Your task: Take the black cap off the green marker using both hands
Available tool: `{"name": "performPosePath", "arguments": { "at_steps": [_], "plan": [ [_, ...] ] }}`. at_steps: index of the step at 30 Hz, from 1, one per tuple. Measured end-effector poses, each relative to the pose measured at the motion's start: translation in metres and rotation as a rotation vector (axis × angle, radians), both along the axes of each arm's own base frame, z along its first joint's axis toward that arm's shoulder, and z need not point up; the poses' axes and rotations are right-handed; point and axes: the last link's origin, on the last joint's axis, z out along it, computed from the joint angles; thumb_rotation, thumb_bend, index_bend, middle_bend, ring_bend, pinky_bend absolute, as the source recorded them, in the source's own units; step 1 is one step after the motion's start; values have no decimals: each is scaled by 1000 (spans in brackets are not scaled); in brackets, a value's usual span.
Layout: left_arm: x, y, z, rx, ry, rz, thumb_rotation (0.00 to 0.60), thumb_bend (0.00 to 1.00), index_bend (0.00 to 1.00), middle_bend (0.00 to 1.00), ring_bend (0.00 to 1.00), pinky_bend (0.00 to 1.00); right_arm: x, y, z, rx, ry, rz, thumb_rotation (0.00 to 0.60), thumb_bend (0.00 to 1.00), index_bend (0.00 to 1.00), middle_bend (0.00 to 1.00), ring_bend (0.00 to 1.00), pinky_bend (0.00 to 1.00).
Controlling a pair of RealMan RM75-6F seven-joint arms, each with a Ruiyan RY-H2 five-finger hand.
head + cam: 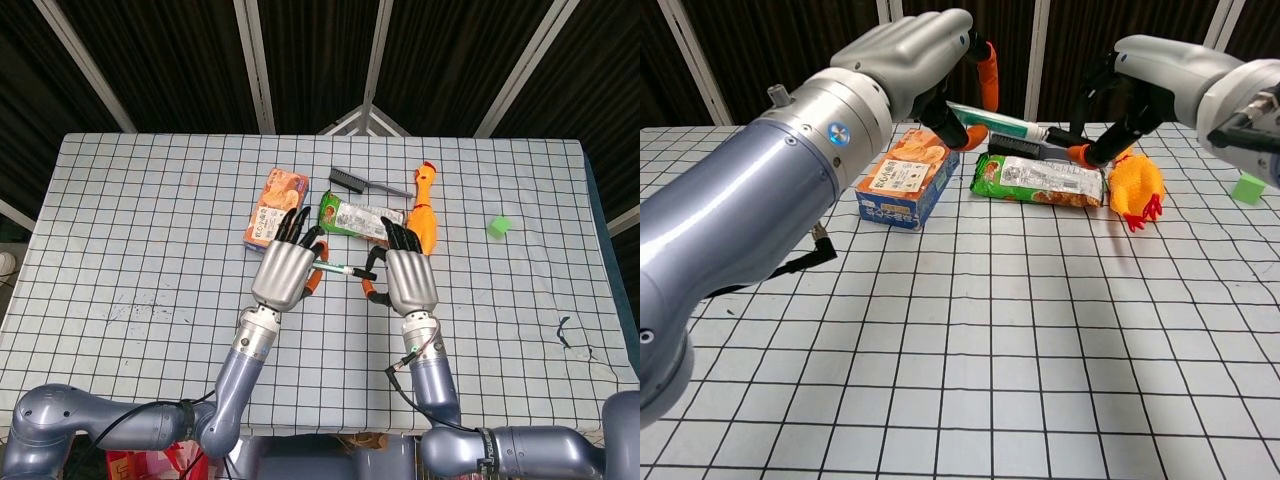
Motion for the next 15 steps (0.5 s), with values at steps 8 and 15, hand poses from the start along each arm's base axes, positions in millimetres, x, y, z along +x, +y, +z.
{"name": "performPosePath", "arguments": {
  "at_steps": [8, 15],
  "plan": [
    [-3, 0, 3, 5, 5, 5, 600, 584, 657, 270, 0, 0, -10, -1, -1, 3, 10, -24, 600, 374, 675, 53, 60, 69],
    [-10, 2, 7, 9, -5, 16, 600, 583, 658, 272, 0, 0, -22, -3, -1, 4, 8, -50, 600, 374, 675, 53, 60, 69]
  ]
}}
